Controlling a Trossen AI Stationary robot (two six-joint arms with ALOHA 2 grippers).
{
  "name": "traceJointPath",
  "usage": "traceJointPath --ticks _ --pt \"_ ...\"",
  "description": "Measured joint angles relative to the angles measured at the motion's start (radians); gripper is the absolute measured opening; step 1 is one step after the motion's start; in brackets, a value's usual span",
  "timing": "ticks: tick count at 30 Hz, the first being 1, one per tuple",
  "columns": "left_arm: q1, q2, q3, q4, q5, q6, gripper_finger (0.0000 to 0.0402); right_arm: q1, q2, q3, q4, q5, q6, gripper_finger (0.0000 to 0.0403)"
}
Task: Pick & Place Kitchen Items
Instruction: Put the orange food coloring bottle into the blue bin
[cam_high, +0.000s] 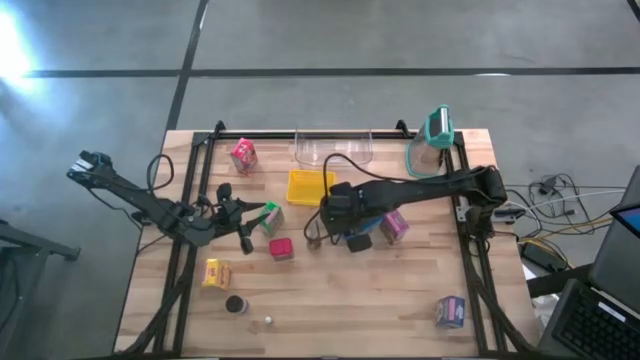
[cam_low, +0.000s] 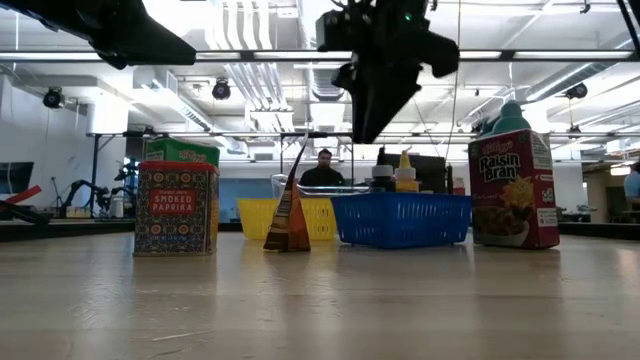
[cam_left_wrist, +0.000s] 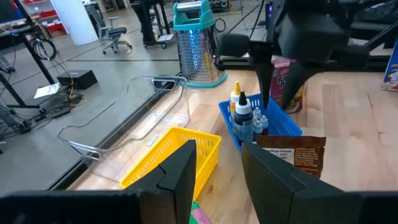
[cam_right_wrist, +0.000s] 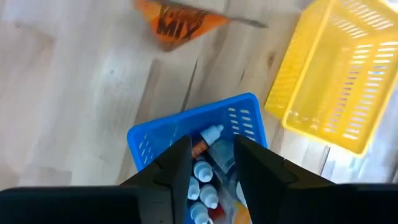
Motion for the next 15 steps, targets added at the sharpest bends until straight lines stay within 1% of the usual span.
traceJointPath --ticks 5,11,15 --pt "0.0 0.0 0.0 0.0 0.0 0.0 0.0136 0.005 -0.006 0.0 -0.036 -0.002 0.093 0.0102" --pt "0.0 0.0 0.0 0.0 0.0 0.0 0.0136 0.035 -0.006 -0.005 -0.062 -0.003 0.144 0.0091" --pt "0.0 0.0 0.0 0.0 0.0 0.0 0.0136 0.046 -0.006 -0.008 -0.055 0.047 0.164 0.0086"
